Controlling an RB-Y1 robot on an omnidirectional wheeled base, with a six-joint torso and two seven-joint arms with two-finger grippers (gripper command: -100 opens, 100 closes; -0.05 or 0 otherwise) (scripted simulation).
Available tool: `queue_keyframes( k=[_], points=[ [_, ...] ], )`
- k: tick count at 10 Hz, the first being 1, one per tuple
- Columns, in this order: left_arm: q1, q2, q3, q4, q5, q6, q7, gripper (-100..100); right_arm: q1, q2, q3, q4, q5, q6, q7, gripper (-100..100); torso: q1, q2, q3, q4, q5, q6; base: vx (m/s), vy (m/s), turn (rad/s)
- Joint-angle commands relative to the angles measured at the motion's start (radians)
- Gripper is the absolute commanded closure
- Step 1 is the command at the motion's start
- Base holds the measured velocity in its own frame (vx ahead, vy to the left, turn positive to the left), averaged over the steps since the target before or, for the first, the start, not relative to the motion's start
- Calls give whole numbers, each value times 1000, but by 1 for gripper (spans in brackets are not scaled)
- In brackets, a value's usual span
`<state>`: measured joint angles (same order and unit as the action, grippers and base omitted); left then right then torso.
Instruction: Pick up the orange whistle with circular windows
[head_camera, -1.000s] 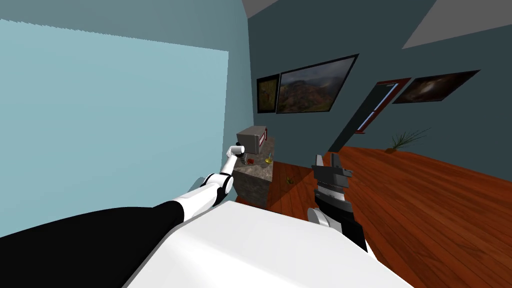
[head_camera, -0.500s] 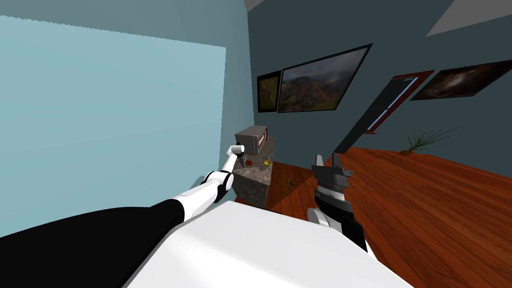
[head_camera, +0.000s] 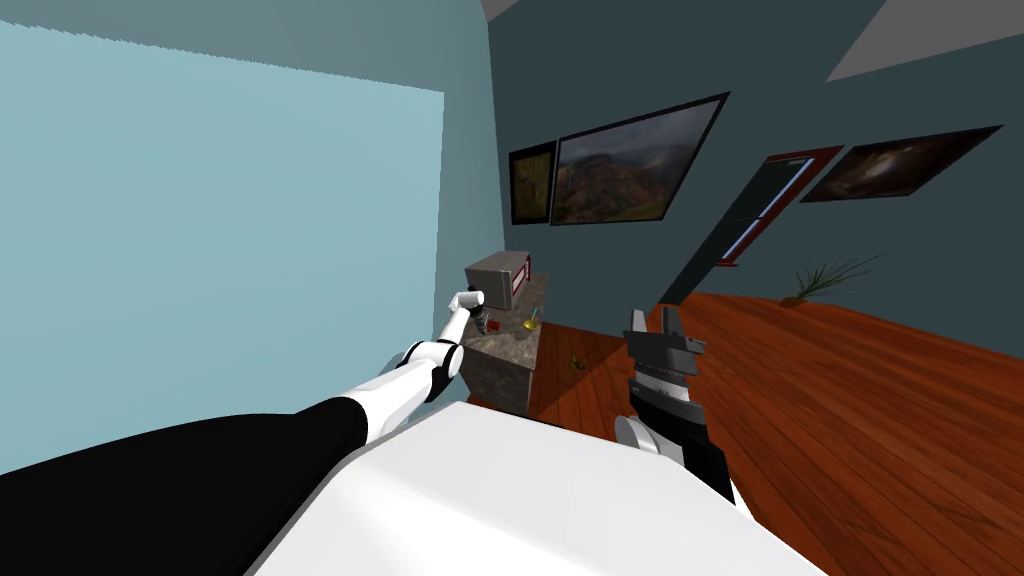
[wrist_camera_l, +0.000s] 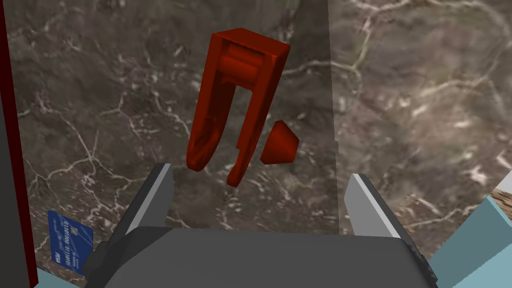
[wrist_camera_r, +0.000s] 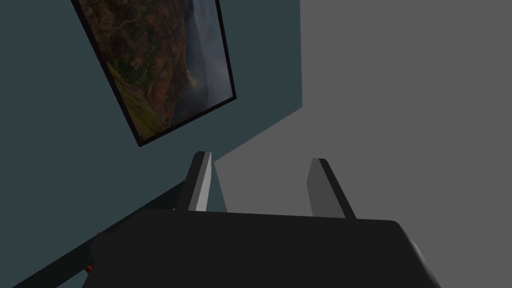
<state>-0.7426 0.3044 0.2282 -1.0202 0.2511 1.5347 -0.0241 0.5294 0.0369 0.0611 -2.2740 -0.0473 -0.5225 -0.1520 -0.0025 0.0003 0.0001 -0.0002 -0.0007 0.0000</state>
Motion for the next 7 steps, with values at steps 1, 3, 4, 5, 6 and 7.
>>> queue_keyframes(
  k=[1,3,4,5,6,7],
  points=[
    [1,19,10,31,8,-23,-17,-100,0,0,0,0,0,0,0,0,0,0,0,0,0,0,-8,-58,-53],
    [0,56,31,90,26,-63,-48,-100,0,0,0,0,0,0,0,0,0,0,0,0,0,0,-16,-55,-85],
    [0,69,38,109,31,-77,-59,-100,0,0,0,0,0,0,0,0,0,0,0,0,0,0,-2,-67,-71],
    [-1,82,45,129,37,-90,-69,-100,0,0,0,0,0,0,0,0,0,0,0,0,0,0,-2,-60,-64],
    [-2,75,41,120,34,-81,-63,-100,0,0,0,0,0,0,0,0,0,0,0,0,0,0,-3,-23,-8],
    [-3,77,42,123,35,-84,-66,100,0,0,0,0,0,0,0,0,2,0,0,0,0,0,0,0,0]
  ],
)
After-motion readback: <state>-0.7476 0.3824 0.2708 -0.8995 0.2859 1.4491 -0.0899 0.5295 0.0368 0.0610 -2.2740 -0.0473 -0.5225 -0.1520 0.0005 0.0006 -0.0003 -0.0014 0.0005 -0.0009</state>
